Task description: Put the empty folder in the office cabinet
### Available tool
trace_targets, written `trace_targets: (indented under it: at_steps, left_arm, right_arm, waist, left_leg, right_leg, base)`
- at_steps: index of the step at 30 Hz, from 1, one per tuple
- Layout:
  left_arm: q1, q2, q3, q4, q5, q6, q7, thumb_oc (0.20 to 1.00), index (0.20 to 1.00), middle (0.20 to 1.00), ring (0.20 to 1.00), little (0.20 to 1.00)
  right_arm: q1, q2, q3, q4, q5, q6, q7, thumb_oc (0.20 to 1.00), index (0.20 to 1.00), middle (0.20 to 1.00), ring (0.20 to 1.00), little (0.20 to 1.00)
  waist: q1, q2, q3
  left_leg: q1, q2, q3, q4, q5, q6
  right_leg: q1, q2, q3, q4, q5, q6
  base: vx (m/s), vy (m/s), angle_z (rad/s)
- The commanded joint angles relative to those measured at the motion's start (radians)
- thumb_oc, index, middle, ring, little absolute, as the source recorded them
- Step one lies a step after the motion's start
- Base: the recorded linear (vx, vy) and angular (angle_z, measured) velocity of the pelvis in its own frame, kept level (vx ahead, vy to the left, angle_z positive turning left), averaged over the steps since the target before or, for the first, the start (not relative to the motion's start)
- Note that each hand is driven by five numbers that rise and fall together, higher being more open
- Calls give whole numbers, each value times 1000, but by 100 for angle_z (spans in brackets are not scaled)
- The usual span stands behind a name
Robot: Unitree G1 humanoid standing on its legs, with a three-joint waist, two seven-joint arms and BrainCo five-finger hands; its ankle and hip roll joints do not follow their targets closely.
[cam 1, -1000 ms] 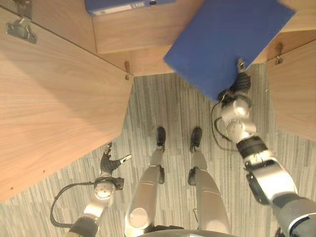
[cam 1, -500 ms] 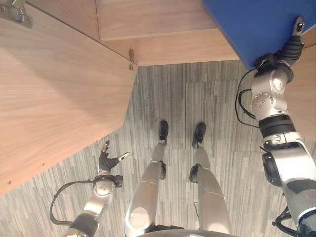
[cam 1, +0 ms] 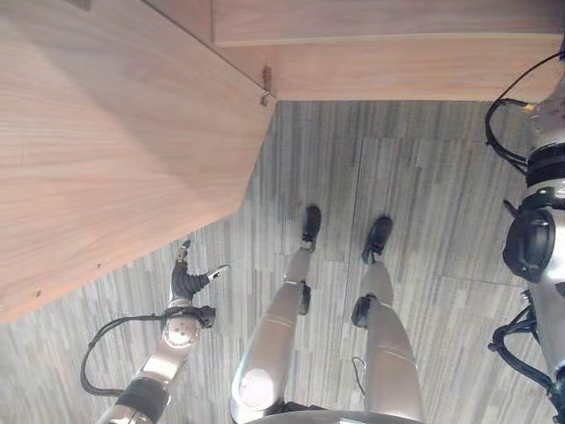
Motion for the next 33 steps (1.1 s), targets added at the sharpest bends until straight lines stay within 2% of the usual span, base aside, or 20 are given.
trace_targets:
  at_steps: [1, 9, 20, 24, 28, 29, 30, 31, 32, 33]
  left_arm:
    - [36, 62, -21, 28, 23, -26, 29, 1000, 1000, 1000, 1000, 1000]
    - [24, 63, -11, 65, 11, -33, 41, 1000, 1000, 1000, 1000, 1000]
    - [28, 71, -1, 30, -17, -38, 26, 1000, 1000, 1000, 1000, 1000]
    - [31, 76, 1, 22, -21, -40, 26, 1000, 1000, 1000, 1000, 1000]
    - [24, 75, -2, 49, -19, -33, 36, 1000, 1000, 1000, 1000, 1000]
    - [21, 75, -5, 49, -18, -31, 35, 1000, 1000, 1000, 1000, 1000]
    - [14, 84, -5, 54, -19, -24, 34, 1000, 1000, 1000, 1000, 1000]
    - [13, 85, -5, 53, -19, -24, 34, 1000, 1000, 1000, 1000, 1000]
    - [5, 98, -5, 55, -18, -19, 32, 1000, 1000, 1000, 1000, 1000]
    - [1, 96, -6, 55, -19, -18, 32, 1000, 1000, 1000, 1000, 1000]
  right_arm:
    - [40, -69, 123, -23, -20, -28, 17, 200, 200, 200, 200, 200]
    - [67, -114, 152, -14, -52, 17, 24, 200, 200, 200, 200, 200]
    - [68, -122, 187, 57, -56, 75, 70, 200, 200, 200, 200, 200]
    - [57, -119, 200, 66, -57, 77, 74, 200, 200, 200, 200, 200]
    - [44, -105, 219, 43, -60, 72, 79, 200, 200, 200, 200, 200]
    - [44, -103, 218, 38, -60, 70, 78, 200, 200, 200, 200, 200]
    - [40, -99, 212, 13, -63, 63, 76, 200, 200, 200, 200, 200]
    - [41, -99, 211, 10, -65, 63, 73, 200, 200, 200, 200, 200]
    - [31, -104, 212, -2, -73, 62, 73, 200, 200, 200, 200, 200]
    - [28, -106, 213, -3, -74, 63, 71, 200, 200, 200, 200, 200]
  waist:
    - [-13, -31, -133]
    - [-26, -51, -119]
    - [-26, -65, -118]
    - [-21, -68, -116]
    - [-8, -85, -99]
    - [-8, -89, -93]
    - [-5, -86, -77]
    - [-6, -85, -65]
    - [1, -64, -59]
    - [1, -65, -57]
  left_leg:
    - [-57, 0, -25, -28, -90, -72]
    - [-106, 5, -32, -28, -82, -79]
    - [-122, 5, -31, -28, -86, -74]
    - [-118, 5, -26, -28, -90, -65]
    - [-104, -4, -28, -23, -86, -32]
    - [-102, -14, -32, -10, -91, -24]
    - [-106, -33, -43, 59, -149, -4]
    - [-119, -36, -32, 76, -137, 2]
    - [-108, -46, -47, 115, -189, 16]
    - [-116, -49, -44, 127, -197, 18]
  right_leg:
    - [-27, -76, 4, -5, -83, 129]
    - [-74, -82, -8, -5, -79, 136]
    - [-92, -85, -6, -5, -77, 141]
    - [-91, -85, -1, -5, -78, 141]
    - [-78, -85, 18, -4, -90, 141]
    - [-72, -87, 22, 0, -94, 140]
    - [-69, -98, 33, 67, -141, 144]
    - [-84, -104, 25, 89, -135, 139]
    - [-133, -125, 54, 211, -173, 141]
    - [-151, -129, 59, 243, -191, 143]
  base:
    - [0, 0, 0]
    - [-11, -10, 6]
    - [-1, 13, 1]
    - [0, 36, -1]
    - [3, 94, -7]
    - [23, 98, -6]
    - [-46, 86, -3]
    - [47, 177, -2]
    - [22, 125, -3]
    - [109, 172, -5]
